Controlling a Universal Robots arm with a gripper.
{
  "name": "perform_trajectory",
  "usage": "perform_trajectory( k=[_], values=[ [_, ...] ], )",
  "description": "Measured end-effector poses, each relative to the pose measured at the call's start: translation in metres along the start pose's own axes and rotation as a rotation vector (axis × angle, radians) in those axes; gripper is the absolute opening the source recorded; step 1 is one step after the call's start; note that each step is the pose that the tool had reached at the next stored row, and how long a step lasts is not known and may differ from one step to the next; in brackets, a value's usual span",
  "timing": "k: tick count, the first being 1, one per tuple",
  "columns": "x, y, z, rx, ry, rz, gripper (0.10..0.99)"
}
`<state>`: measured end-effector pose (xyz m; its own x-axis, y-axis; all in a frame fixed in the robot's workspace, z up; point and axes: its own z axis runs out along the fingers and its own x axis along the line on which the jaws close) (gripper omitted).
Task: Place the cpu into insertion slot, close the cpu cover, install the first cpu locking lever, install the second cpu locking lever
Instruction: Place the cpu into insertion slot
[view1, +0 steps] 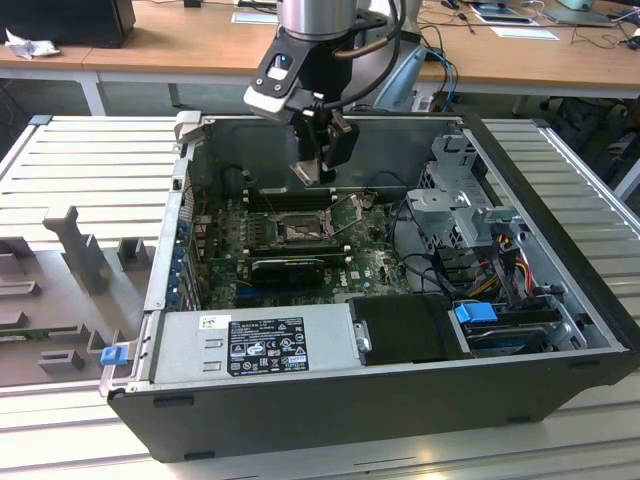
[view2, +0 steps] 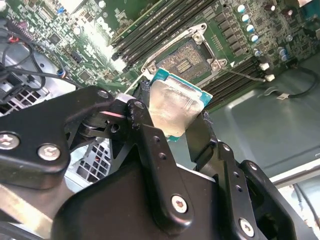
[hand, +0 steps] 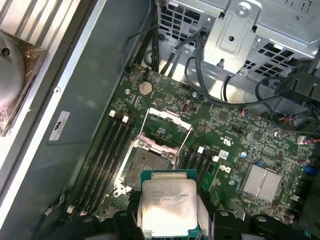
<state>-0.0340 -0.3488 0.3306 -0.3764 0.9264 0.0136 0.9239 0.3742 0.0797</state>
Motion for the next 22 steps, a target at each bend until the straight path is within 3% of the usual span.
perform_trajectory(
  k=[22],
  values=[
    [-0.0001,-0.0004,0.006,-0.005,-0.0279,0.349,0.529]
  ],
)
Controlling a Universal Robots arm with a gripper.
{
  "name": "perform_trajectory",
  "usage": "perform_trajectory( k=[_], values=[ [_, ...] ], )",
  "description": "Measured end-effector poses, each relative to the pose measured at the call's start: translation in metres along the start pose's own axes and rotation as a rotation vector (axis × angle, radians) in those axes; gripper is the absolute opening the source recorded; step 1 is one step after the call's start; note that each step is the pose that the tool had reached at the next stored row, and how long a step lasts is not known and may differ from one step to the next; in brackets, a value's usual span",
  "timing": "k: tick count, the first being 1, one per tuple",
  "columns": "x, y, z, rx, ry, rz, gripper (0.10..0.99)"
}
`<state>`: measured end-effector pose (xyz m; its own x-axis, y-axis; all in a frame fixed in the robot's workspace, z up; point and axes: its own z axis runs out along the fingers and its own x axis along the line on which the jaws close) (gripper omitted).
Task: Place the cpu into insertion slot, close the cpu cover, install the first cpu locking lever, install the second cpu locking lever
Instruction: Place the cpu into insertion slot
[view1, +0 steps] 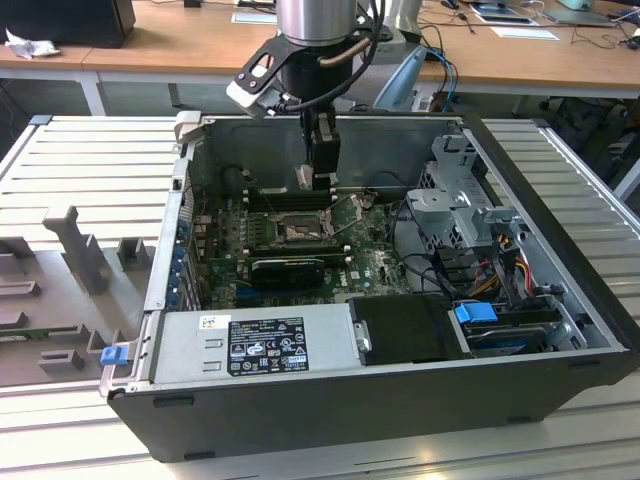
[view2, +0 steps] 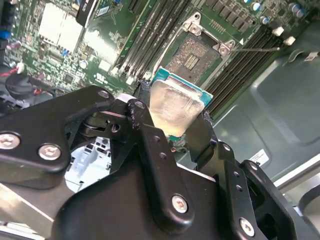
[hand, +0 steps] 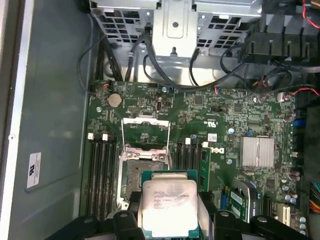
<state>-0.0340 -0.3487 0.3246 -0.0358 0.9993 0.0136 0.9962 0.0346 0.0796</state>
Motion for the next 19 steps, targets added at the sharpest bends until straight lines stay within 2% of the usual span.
perform_trajectory(
  k=[4,7,9,12,16,18,19],
  values=[
    [0.0,-0.0002,0.0029,-0.001,-0.0048,0.057,0.529],
    [-0.0001,-0.0007,0.0091,-0.001,-0.0069,0.061,0.529],
    [-0.0001,-0.0008,0.0109,-0.001,-0.0102,0.083,0.529],
    [-0.0002,-0.0011,0.0133,-0.001,-0.0107,0.089,0.529],
    [-0.0002,-0.0015,0.0177,-0.001,-0.0082,0.056,0.529],
    [-0.0003,-0.0018,0.0216,0.0,-0.0035,-0.002,0.529],
    [-0.0003,-0.0019,0.0231,0.0,-0.0029,-0.009,0.529]
  ],
)
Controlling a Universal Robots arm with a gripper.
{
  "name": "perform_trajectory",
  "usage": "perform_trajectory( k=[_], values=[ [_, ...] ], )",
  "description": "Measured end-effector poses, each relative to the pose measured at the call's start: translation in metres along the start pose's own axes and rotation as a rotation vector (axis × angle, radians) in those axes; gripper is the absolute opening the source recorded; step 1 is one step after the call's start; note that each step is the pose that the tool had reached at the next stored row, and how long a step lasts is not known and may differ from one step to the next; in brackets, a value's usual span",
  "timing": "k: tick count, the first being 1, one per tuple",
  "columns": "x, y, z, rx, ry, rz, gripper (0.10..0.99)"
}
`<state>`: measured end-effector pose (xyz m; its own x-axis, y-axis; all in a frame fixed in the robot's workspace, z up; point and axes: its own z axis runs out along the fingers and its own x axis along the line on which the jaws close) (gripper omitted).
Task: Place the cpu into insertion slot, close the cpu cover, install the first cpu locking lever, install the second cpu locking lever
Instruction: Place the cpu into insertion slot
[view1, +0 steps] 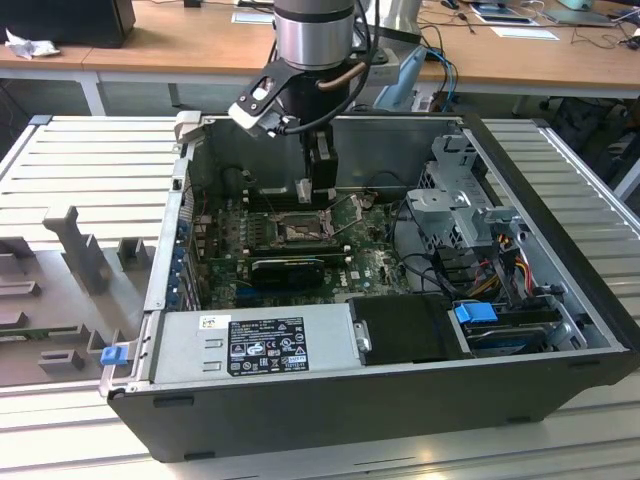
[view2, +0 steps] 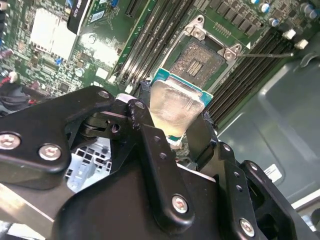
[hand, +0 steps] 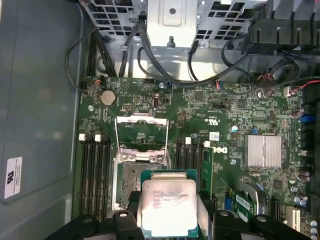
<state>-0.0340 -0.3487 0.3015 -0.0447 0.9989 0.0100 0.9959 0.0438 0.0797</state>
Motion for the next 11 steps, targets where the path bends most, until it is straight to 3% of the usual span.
perform_trajectory(
  k=[11],
  values=[
    [-0.0001,-0.0013,0.0129,0.0,0.0,0.0,0.529]
  ],
)
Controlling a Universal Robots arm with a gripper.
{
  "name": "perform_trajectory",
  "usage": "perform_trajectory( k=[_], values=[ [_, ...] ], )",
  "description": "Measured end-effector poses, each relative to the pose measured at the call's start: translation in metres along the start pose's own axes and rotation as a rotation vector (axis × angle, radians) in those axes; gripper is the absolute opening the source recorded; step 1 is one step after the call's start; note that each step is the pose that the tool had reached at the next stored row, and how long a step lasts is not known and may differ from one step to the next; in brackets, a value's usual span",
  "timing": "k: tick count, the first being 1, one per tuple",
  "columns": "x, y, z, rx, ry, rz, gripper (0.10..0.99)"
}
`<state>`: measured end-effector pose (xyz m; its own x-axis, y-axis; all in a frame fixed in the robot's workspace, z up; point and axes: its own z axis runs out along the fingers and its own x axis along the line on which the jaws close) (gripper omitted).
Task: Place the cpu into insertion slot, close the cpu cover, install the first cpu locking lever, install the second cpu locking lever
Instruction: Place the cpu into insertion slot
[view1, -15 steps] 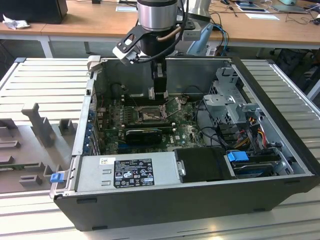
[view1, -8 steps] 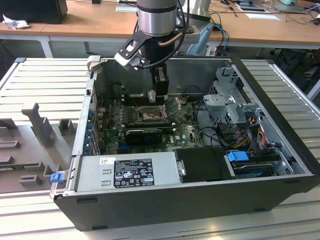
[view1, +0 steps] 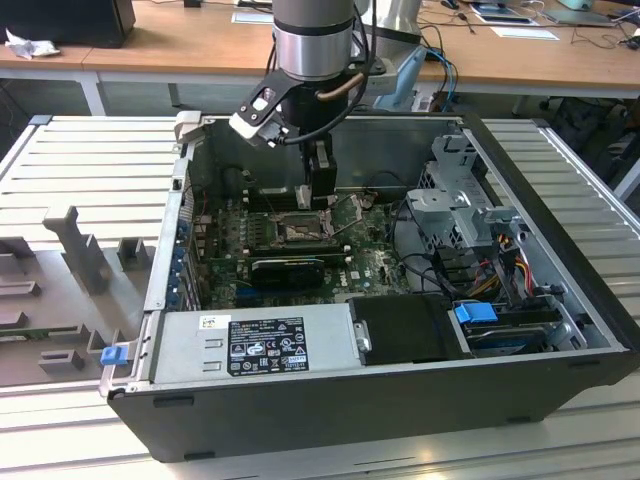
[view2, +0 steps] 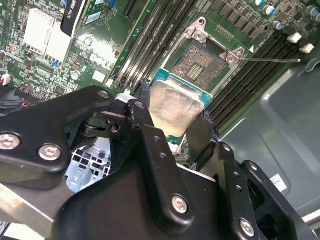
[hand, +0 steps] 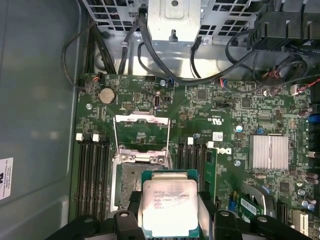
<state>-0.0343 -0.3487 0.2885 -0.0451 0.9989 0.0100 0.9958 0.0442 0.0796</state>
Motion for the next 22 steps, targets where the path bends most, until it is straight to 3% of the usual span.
perform_trajectory(
  k=[13,18,22],
  values=[
    [-0.0002,-0.0022,0.0246,0.001,-0.0002,0.005,0.529],
    [-0.0003,-0.0024,0.0273,0.0,-0.0062,0.078,0.529],
    [-0.0003,-0.0026,0.0301,0.0,-0.0103,0.087,0.529]
  ],
)
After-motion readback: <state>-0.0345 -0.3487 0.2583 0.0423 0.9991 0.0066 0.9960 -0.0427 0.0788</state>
